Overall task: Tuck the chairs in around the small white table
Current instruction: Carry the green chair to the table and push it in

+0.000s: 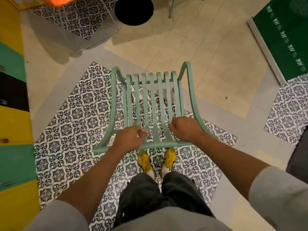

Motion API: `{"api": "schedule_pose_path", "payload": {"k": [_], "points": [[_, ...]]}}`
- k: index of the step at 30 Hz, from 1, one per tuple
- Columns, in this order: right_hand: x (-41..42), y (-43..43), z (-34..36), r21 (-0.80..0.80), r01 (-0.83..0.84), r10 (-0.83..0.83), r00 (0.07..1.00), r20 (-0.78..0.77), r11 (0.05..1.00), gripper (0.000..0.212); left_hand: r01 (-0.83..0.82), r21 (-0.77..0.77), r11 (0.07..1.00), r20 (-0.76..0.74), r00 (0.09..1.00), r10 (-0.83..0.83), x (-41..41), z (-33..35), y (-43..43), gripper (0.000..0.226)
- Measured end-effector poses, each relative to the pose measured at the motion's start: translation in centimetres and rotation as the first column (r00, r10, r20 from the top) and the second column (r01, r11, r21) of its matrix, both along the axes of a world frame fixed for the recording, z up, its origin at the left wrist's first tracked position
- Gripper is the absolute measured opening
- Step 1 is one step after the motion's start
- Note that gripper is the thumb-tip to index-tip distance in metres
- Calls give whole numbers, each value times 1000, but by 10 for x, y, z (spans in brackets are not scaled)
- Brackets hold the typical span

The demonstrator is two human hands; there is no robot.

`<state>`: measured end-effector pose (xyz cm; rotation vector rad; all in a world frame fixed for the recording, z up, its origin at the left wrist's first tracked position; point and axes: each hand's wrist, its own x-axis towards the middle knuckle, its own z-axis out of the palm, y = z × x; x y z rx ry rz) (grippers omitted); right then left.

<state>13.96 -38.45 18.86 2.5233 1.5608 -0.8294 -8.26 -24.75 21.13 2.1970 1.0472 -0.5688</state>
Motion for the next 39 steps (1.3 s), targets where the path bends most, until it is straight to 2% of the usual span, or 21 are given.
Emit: {"api": "schedule_pose_path", "payload": {"k": [3, 6, 8, 10, 14, 18, 25, 39], "points": [[-16, -29, 12, 62, -56, 57, 998, -17, 997, 51, 48, 47, 998, -9, 999, -48, -14, 9, -22, 92], [-26, -59, 12, 63, -120, 120, 993, 9, 991, 67, 192, 194, 962, -99, 980, -175, -31, 2, -32, 115], [-32, -77, 8, 88, -171, 166, 984, 58, 981, 75, 288, 252, 924, -164, 953, -253, -42, -9, -36, 108], [-35, -86, 3, 104, -196, 186, 977, 99, 975, 77, 314, 287, 905, -180, 946, -271, -45, -15, -37, 84], [-38, -79, -4, 64, -105, 95, 984, 150, 992, 57, 233, 317, 919, -155, 969, -192, -29, -15, -40, 59], [-39, -60, -4, -64, -9, 20, 984, 179, 998, 46, 259, 285, 923, -210, 956, -203, -14, -15, -41, 35], [-27, -48, -4, -183, -75, 106, 980, 167, 980, 37, 297, 249, 922, -281, 933, -225, -1, -15, -38, 42], [13, -13, 1, -201, -151, 174, 979, 104, 968, 36, 253, 260, 932, -297, 939, -172, 32, -18, -11, 37]]}}
